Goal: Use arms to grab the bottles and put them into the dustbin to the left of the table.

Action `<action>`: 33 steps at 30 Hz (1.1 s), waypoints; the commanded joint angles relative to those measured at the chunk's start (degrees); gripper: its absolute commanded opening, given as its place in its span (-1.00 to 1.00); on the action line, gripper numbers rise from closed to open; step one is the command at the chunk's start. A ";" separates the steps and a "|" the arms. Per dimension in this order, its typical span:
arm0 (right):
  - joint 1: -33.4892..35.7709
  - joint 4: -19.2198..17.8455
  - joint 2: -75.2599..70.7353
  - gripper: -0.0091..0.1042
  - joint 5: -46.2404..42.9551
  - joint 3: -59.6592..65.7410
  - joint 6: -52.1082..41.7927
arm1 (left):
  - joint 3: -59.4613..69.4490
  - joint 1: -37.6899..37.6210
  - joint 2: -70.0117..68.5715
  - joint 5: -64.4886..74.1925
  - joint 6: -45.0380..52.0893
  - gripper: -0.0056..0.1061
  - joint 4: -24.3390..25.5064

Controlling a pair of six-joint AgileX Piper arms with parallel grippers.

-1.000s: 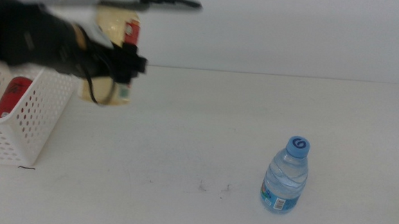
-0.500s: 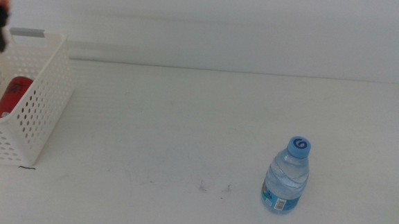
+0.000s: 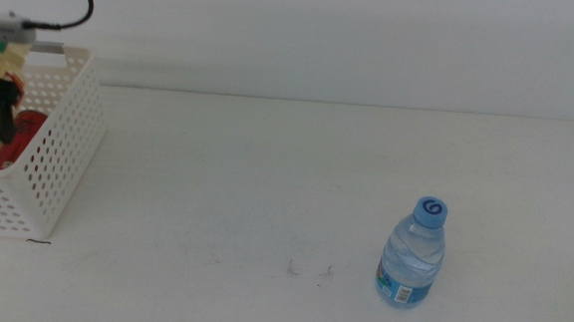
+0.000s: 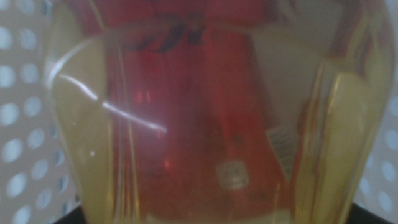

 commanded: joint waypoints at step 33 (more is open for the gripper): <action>-0.15 -0.12 -0.26 0.76 -0.37 0.19 -0.31 | 12.46 -24.16 -48.09 -2.97 1.67 0.78 -15.60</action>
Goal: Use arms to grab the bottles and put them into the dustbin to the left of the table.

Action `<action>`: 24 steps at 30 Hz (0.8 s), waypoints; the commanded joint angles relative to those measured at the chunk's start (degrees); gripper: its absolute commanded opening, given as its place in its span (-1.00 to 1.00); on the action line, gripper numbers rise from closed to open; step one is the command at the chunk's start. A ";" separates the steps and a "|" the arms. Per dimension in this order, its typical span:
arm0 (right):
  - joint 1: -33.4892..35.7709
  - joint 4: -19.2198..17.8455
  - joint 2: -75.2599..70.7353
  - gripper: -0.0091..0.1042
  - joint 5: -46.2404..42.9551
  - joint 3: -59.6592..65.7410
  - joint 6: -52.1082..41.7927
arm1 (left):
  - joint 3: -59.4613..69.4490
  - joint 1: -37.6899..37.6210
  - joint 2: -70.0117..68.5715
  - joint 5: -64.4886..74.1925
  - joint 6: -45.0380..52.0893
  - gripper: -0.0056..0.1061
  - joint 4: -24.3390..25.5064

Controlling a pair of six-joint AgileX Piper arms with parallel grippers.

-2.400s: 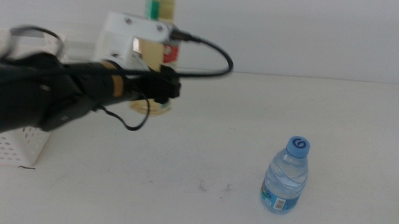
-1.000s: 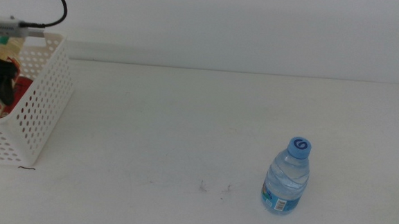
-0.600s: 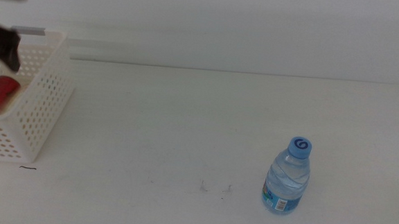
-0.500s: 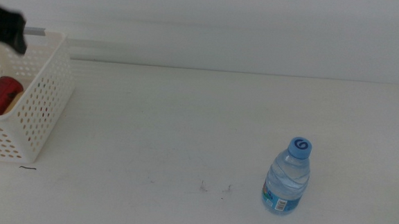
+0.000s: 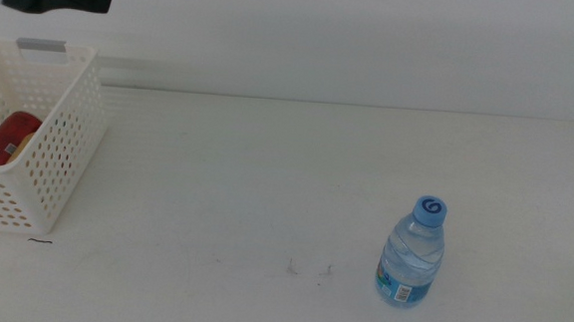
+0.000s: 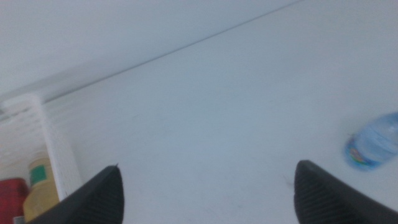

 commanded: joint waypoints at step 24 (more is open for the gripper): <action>-0.15 -0.12 -0.26 0.76 -0.37 0.19 -0.31 | 0.28 -0.55 -4.43 -1.63 2.45 0.78 -2.83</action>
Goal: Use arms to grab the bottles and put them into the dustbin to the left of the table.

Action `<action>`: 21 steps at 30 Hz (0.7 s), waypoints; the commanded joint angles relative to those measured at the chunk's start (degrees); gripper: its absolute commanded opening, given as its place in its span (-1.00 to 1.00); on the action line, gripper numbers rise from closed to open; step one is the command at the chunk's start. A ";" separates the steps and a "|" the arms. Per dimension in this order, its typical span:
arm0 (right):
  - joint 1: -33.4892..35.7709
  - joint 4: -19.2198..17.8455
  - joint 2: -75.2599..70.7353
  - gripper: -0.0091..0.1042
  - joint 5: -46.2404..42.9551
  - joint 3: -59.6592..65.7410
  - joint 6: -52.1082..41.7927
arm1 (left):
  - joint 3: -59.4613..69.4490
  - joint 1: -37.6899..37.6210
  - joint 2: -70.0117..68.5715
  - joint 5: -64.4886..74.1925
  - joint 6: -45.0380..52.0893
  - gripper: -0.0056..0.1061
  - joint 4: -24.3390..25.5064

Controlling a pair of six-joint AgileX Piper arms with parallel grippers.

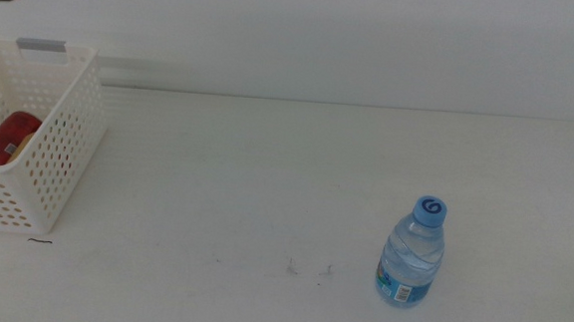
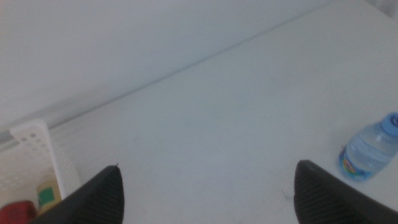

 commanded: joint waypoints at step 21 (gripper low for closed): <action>-0.15 1.98 10.57 0.76 3.10 -16.77 -0.31 | 0.19 -0.08 -0.28 -8.71 0.09 0.78 0.14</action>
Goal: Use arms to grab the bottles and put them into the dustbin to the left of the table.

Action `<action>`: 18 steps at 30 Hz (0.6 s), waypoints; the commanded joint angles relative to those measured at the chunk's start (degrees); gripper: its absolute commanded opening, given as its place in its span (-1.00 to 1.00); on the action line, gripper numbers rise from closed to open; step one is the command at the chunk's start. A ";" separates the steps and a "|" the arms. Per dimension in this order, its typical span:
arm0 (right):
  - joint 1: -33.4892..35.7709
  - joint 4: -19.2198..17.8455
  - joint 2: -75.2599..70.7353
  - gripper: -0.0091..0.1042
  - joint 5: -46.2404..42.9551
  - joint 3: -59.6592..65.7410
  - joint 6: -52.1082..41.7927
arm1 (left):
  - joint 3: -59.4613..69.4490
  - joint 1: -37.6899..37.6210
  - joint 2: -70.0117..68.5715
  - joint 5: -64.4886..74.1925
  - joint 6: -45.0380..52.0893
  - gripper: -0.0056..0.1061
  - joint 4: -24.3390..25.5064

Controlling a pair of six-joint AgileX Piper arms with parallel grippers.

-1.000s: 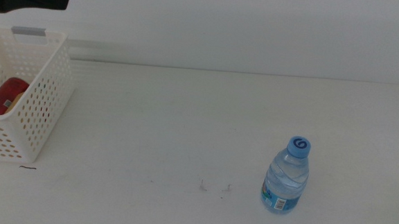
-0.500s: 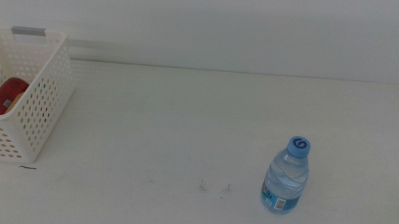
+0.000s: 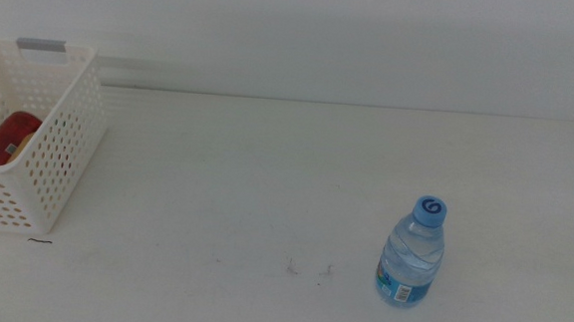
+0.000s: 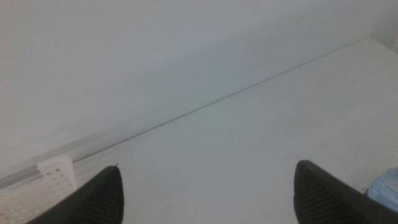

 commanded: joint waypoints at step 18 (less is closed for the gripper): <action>29.11 -3.75 37.60 0.76 -7.24 -4.99 -0.61 | 0.19 -0.08 -0.18 -1.42 0.00 0.78 0.47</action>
